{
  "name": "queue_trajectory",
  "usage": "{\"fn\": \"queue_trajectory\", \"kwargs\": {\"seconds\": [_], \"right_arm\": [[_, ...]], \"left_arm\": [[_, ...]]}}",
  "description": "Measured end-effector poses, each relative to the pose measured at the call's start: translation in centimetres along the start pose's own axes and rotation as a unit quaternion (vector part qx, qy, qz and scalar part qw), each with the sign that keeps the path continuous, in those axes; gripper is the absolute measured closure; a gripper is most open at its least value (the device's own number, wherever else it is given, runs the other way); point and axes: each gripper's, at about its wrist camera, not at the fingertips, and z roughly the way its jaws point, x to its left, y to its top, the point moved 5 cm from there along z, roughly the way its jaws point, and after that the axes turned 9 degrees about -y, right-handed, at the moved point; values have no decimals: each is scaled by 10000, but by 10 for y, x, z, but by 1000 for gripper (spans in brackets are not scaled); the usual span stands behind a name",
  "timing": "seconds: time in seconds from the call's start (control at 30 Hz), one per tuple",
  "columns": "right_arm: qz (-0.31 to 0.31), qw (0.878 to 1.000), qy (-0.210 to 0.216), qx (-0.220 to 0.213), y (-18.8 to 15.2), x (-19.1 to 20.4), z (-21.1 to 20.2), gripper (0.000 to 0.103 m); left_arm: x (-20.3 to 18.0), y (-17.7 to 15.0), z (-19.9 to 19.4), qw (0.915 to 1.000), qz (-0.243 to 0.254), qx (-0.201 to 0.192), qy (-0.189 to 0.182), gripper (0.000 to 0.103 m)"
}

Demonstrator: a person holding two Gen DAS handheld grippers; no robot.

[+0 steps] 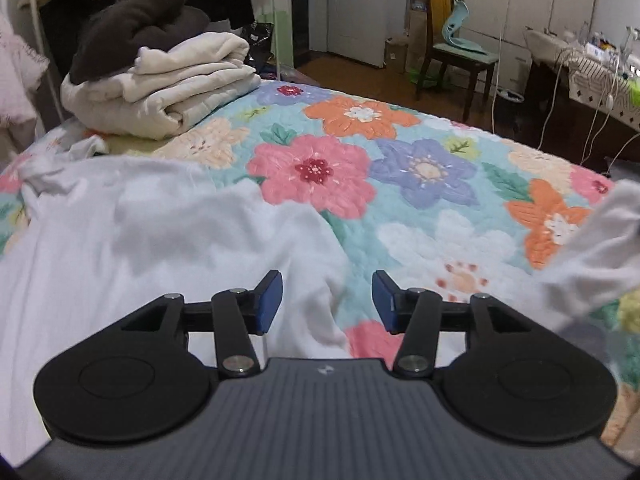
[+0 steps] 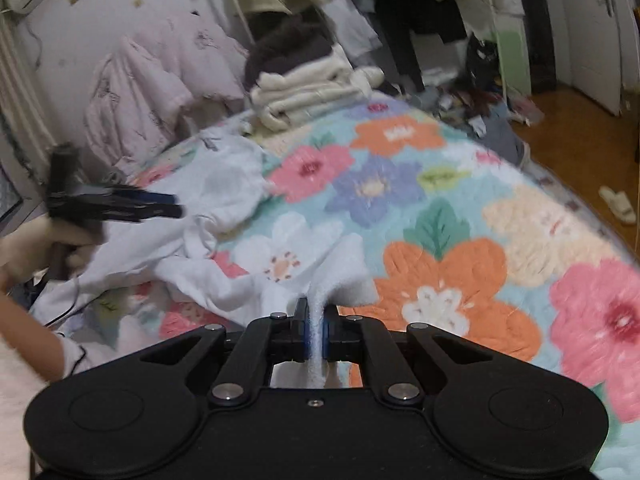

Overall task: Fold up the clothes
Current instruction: 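Grasp the white garment's edge with the right gripper and lift it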

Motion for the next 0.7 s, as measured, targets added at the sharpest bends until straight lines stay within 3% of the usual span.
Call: {"fn": "queue_trajectory", "kwargs": {"seconds": [0.17, 0.23, 0.27, 0.3, 0.33, 0.43, 0.47, 0.53, 0.6, 0.63, 0.7], "right_arm": [[227, 9996, 73, 130, -11, 0, -12, 96], [372, 9992, 123, 114, -14, 0, -12, 96], [420, 9990, 132, 93, -15, 0, -12, 96], [426, 9990, 129, 29, -12, 2, -12, 96], [427, 9990, 149, -67, -7, 4, -15, 96], [526, 9962, 407, -570, 14, 9, -35, 96], [580, 9941, 525, -753, 21, 10, -44, 96], [666, 9891, 798, -1042, 35, 13, -62, 96], [690, 9853, 1012, -1191, 41, 15, -79, 96], [709, 9839, 1104, -1211, 41, 15, -86, 96], [876, 9842, 1101, -1073, 32, 9, -93, 96]], "left_arm": [[5, 13, 66, 9964, 270, 757, 265, 45], [8, 8, 96, 9923, 225, 1175, 317, 48], [9, 5, 107, 9906, 180, 1319, 304, 81], [10, 5, 110, 9912, 64, 1288, 282, 96], [11, 4, 114, 9918, -51, 1252, 256, 96], [7, 23, 84, 9986, -353, 306, -244, 96], [8, 31, 70, 9978, -508, -70, -416, 96], [20, 46, 42, 9885, -1047, -802, -746, 96], [36, 54, 28, 9762, -1607, -1080, -972, 93], [40, 54, 31, 9768, -1707, -953, -869, 90], [38, 49, 41, 9888, -1375, -450, -364, 64]]}}
